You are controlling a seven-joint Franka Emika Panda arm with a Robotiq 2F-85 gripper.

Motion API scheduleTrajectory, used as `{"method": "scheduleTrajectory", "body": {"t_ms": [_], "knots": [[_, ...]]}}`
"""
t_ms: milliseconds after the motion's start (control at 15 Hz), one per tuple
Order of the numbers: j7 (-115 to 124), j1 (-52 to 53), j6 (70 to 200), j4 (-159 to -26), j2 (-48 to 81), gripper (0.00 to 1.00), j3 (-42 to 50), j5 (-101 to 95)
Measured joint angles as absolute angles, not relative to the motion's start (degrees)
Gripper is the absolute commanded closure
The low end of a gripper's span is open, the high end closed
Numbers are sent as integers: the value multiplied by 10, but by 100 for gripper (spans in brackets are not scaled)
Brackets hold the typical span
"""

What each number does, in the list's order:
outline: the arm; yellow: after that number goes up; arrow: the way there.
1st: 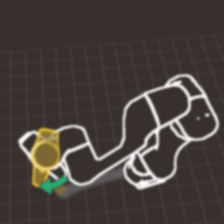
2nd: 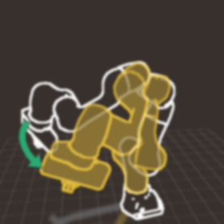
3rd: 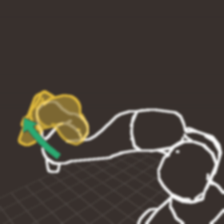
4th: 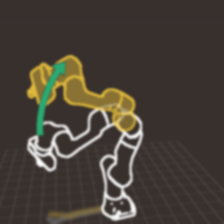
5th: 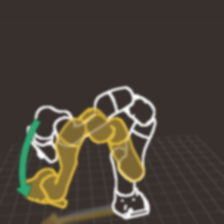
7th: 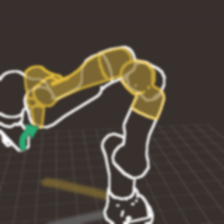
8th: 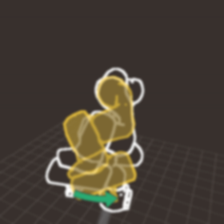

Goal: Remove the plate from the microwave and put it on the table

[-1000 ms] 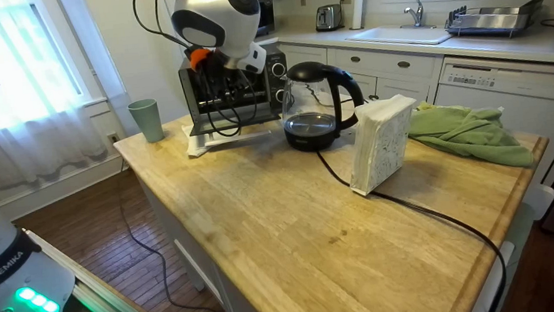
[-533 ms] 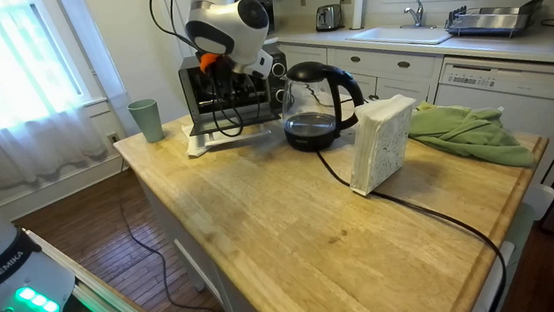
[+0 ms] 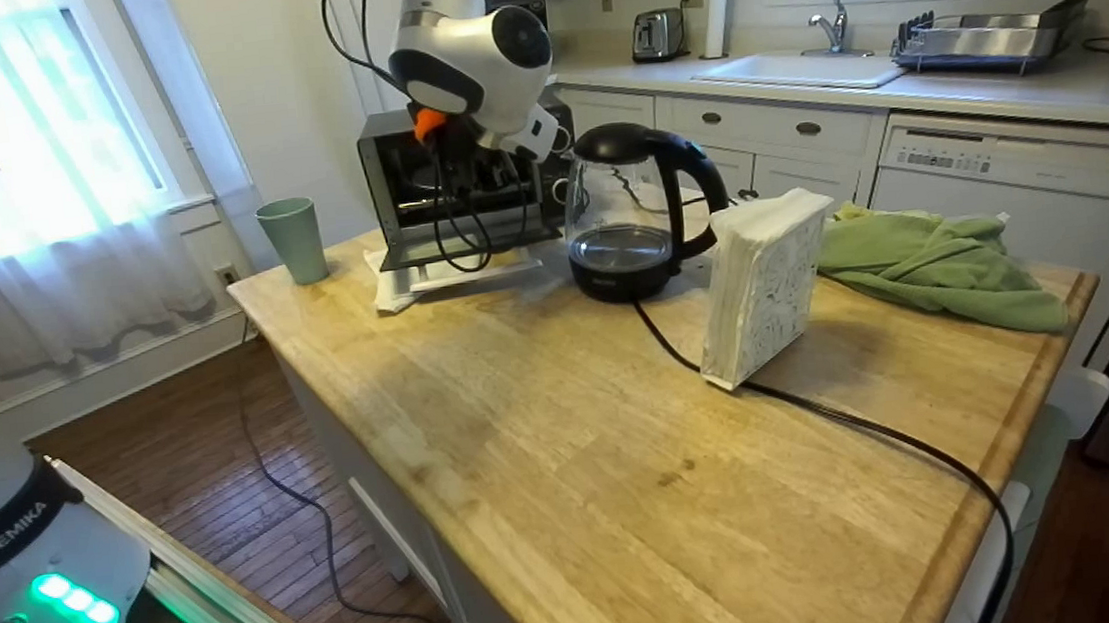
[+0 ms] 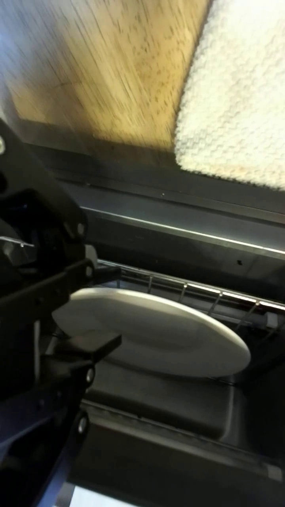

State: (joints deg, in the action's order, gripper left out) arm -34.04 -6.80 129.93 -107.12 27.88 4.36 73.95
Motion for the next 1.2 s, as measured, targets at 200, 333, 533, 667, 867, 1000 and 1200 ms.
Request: {"method": "scheduleTrajectory", "body": {"t_ms": [200, 333, 533, 667, 867, 1000, 1200], "knots": [[-333, -69, 1299, -1065, 285, 91, 43, 740], [-330, -69, 1299, -1061, 290, 82, 42, 740], [-328, -69, 1299, -1055, 299, 69, 41, 740], [-328, -69, 1299, -1052, 304, 68, 40, 740], [-327, -69, 1299, -1045, 313, 70, 38, 742], [-327, -69, 1299, -1041, 317, 73, 36, 745], [-327, -69, 1299, -1036, 321, 75, 34, 753]]}}
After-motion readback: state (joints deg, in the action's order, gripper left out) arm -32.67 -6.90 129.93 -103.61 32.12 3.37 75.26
